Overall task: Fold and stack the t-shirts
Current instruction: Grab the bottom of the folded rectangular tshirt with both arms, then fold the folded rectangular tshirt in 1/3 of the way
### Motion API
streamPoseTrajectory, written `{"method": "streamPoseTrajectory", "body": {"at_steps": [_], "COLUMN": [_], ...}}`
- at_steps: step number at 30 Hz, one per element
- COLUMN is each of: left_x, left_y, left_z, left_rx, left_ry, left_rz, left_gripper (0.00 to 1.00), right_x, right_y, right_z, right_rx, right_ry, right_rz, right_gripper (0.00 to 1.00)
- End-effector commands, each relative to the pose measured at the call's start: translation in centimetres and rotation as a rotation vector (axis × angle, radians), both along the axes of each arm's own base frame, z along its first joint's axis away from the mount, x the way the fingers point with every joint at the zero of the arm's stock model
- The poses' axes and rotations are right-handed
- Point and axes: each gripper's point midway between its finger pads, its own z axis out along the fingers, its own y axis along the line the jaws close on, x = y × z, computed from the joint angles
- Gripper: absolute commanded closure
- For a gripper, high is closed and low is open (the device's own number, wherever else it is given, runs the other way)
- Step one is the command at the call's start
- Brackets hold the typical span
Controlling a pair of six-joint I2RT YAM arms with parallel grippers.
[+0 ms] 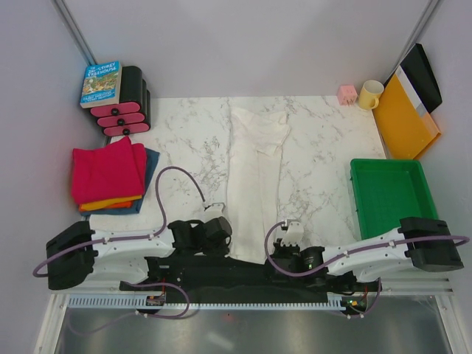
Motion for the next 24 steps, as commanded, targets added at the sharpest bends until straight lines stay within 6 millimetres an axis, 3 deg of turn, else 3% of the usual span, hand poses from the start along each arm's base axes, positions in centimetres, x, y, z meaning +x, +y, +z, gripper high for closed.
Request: {"method": "streamPoseTrajectory", "body": {"at_steps": [1,6,17,24], "left_x": [-0.1,0.8,1.4,3.6], "left_y": [1.5,1.8,1.8,0.6], "left_z": [2.3,5.5,6.8,10.3], "left_rx": [-0.019,-0.084,-0.038,-0.037], "left_ry": [-0.072,-0.147,-0.185,-0.299], "left_rz": [0.005,0.027,-0.003,-0.013], "left_gripper": [0.98,0.98,0.98,0.98], "right_x": [-0.5,0.0,3.6,6.6], "right_y": [0.1,0.7,-1.1,-2.3], "right_z": [2.2,4.5,12.3,15.0], "right_rx": [-0.085,-0.087,-0.038,-0.074], "right_ry": [-0.102,-0.169,-0.354,-0.406], "right_rz": [0.011,0.001,-0.106,-0.162], "right_gripper": [1.0,1.0,1.0,1.0]}}
